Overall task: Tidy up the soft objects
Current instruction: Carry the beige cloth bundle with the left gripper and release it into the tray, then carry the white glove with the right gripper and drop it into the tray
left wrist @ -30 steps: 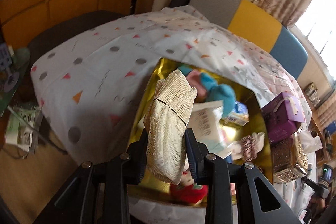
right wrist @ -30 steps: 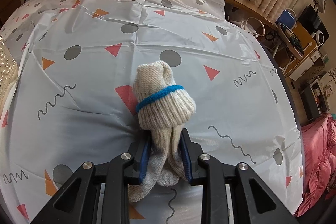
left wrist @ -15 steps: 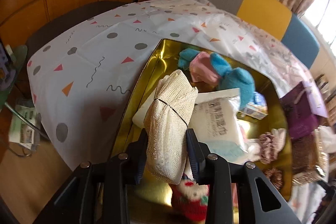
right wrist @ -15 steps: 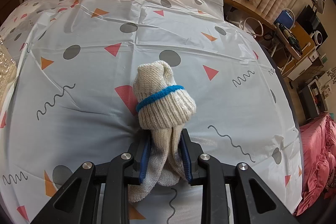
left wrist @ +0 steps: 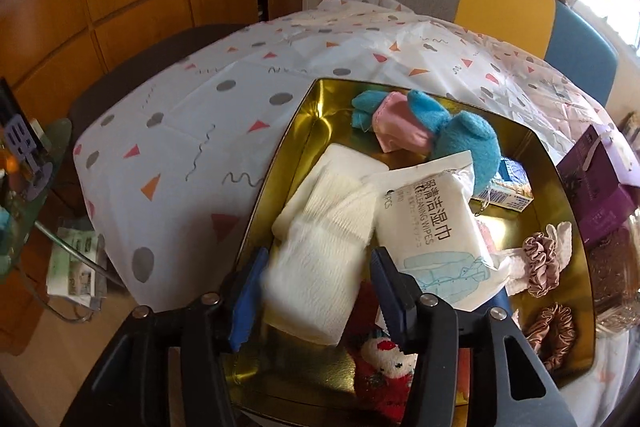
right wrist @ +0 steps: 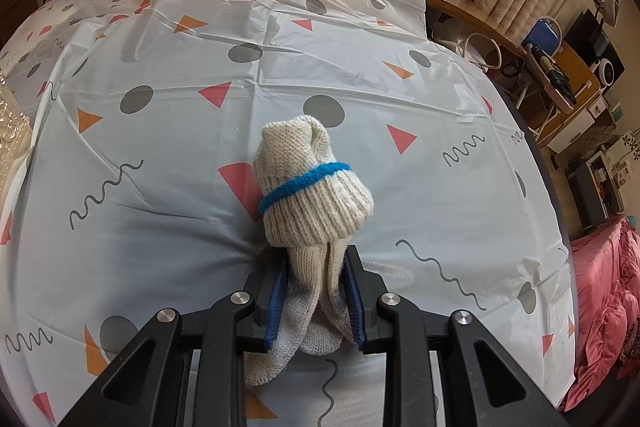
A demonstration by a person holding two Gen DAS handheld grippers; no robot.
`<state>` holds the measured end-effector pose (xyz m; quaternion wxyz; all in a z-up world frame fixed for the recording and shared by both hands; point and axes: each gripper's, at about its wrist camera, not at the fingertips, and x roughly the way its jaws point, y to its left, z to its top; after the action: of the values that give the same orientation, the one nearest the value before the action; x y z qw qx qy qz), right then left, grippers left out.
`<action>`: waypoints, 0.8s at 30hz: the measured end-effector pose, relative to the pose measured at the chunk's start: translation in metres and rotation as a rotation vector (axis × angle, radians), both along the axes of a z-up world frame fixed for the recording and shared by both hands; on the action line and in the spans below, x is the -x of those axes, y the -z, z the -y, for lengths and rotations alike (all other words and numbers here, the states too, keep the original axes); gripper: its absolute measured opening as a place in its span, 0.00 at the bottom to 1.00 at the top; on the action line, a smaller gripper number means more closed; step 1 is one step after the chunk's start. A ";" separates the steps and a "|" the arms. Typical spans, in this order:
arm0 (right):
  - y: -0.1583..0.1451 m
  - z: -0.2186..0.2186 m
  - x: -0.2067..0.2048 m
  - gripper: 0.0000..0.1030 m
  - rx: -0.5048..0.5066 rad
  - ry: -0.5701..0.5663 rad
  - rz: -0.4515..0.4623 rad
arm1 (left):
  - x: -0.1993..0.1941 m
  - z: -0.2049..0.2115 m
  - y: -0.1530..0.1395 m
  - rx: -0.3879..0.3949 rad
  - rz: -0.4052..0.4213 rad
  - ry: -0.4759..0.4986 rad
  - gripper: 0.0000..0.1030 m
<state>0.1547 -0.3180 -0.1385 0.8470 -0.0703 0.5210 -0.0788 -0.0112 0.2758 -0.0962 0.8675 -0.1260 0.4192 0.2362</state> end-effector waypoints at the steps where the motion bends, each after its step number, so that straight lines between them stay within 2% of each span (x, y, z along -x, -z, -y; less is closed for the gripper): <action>1: 0.000 0.000 0.000 0.25 0.001 0.000 0.000 | 0.001 0.001 -0.001 -0.005 0.004 0.002 0.52; 7: 0.000 -0.001 0.001 0.25 0.005 0.002 0.003 | 0.007 0.009 -0.014 -0.035 0.043 0.022 0.57; 24: 0.000 0.002 -0.007 0.25 -0.017 0.077 -0.014 | 0.017 0.030 -0.042 -0.064 0.120 0.099 0.59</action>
<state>0.1615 -0.3201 -0.1388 0.8403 -0.0436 0.5298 -0.1065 -0.0284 0.2457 -0.0544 0.9052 -0.0914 0.3645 0.1984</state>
